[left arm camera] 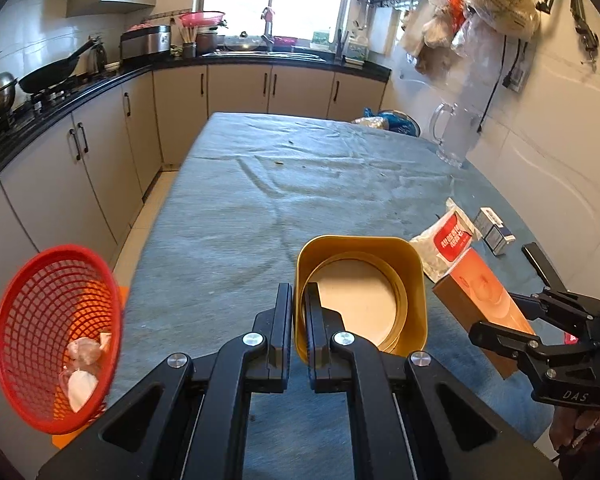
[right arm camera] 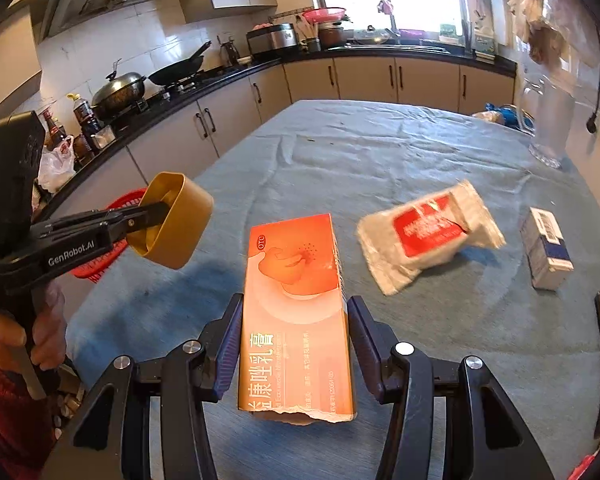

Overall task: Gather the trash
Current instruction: 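Carry the yellow container and orange box over the red basket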

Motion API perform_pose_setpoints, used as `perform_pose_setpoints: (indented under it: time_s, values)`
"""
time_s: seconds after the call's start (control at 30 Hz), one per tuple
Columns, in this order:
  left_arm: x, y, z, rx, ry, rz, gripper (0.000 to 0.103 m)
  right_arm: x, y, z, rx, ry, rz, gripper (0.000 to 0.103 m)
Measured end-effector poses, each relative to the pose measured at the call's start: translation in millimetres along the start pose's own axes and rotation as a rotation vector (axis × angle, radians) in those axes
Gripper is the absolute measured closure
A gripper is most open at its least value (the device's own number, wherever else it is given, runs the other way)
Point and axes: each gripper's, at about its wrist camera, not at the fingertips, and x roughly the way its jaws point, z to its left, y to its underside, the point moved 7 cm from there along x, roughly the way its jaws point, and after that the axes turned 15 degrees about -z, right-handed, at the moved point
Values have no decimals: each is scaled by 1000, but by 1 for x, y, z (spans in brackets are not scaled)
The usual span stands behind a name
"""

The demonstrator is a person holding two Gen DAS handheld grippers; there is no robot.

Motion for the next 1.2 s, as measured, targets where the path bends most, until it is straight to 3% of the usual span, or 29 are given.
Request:
perform_pose_setpoints:
  time_s: [0.2,0.73,1.2]
  values:
    - [-20,-2,31,-35,-39,-29,97,17,-14,34,-20,-48,-1,48]
    - [-72,11,157,-171,-204,-93,97,73,-32,149,-66,-203,58,48]
    - [-93,43,243,-236,-340,-70,97,127,-36,232,-12,-332,144,47]
